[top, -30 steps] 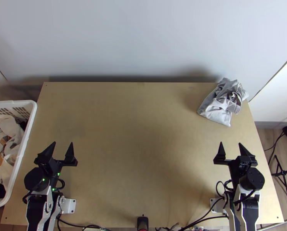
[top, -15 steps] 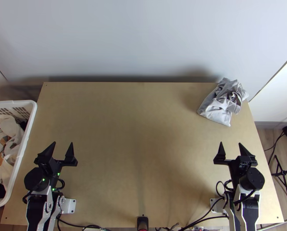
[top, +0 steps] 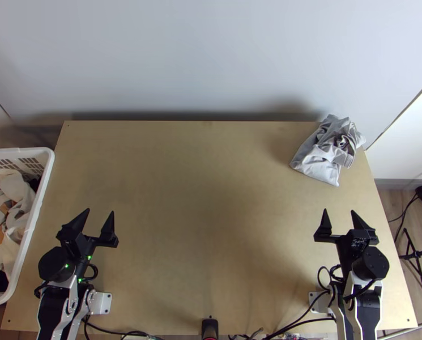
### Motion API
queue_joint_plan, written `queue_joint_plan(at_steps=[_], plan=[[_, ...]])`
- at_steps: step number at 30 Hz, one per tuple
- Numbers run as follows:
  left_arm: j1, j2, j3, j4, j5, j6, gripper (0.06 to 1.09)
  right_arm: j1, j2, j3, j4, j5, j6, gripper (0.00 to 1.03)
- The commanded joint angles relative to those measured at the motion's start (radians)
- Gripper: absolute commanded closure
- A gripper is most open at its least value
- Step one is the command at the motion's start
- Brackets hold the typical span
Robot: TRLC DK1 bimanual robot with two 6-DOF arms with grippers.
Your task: Fold the t-shirt
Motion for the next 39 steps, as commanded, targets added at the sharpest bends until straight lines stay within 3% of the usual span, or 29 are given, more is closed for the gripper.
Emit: queue_joint_plan(at_steps=[1, 28, 33, 39], plan=[[-0.013, 0.0, 0.0, -0.001, 0.002, -0.004, 0.11, 0.0, 0.0, 0.0, 0.0, 0.0, 0.0, 0.05], [-0.108, 0.004, 0.0, -0.002, 0.002, -0.047, 0.11, 0.022, -0.003, 0.002, 0.005, 0.0, 0.0, 0.05], [-0.118, 0.0, 0.0, -0.002, 0.002, -0.047, 0.11, 0.097, -0.001, 0.002, 0.006, 0.0, 0.013, 0.05], [-0.161, 0.027, 0.0, -0.001, 0.003, -0.035, 0.11, 0.092, -0.001, 0.0, 0.005, 0.0, 0.045, 0.05]])
